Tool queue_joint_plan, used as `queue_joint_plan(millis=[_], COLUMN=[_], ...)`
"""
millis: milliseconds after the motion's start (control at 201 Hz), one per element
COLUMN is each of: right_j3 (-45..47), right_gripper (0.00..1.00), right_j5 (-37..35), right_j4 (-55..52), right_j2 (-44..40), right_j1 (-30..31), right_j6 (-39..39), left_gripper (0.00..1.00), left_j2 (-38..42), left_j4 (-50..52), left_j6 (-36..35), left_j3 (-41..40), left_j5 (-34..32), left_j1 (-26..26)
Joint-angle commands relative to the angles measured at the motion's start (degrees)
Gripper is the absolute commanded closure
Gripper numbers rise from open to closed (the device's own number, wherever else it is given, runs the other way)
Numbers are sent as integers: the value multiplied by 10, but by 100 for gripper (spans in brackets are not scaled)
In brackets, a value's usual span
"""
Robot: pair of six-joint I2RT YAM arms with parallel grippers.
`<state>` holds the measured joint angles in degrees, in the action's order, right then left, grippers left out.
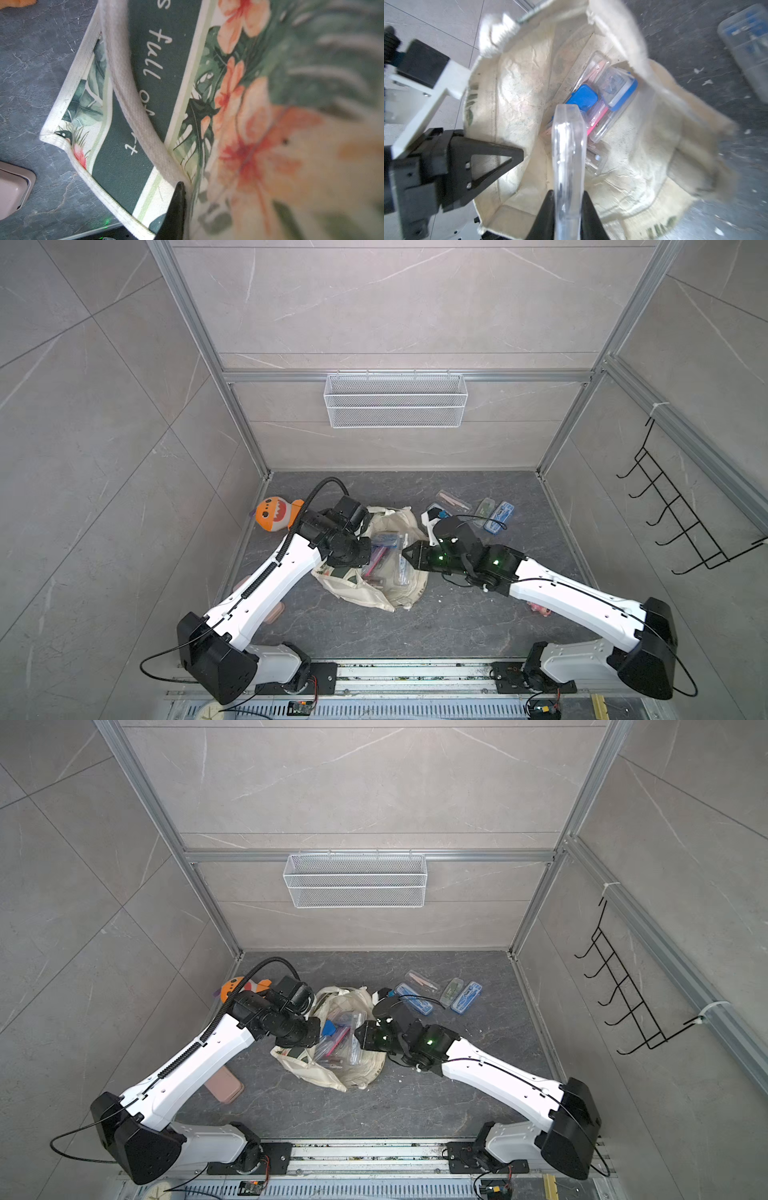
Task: Take out the compass set from the canvas bag
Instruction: Pick up the compass set from the canvas bag, then place the compass set at the center of the board.
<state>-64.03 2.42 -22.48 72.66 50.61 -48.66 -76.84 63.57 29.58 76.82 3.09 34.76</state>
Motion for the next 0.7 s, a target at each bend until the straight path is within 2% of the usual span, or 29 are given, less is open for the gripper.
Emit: queue_joint_plan(millis=[0, 184, 344, 434, 558, 698], right_j3=[-14, -19, 19, 60, 131, 143], right_gripper=[93, 92, 93, 93, 93, 93], right_j5=[8, 22, 88, 131, 222, 244], right_j4=[-69, -114, -80, -40, 76, 140], right_j2=[-54, -88, -78, -46, 23, 103], right_j1=[-34, -122, -240, -317, -421, -459], right_j6=[45, 72, 69, 58, 21, 26], left_gripper=[100, 100, 100, 100, 100, 100], left_j2=[-9, -15, -16, -13, -7, 1], left_j4=[3, -1, 2, 2, 0, -2], left_j6=[-5, -8, -13, -14, -14, -14], left_j3=[24, 32, 41, 43, 40, 32], left_j5=[2, 5, 10, 12, 17, 18], left_j1=[0, 0, 0, 0, 0, 0])
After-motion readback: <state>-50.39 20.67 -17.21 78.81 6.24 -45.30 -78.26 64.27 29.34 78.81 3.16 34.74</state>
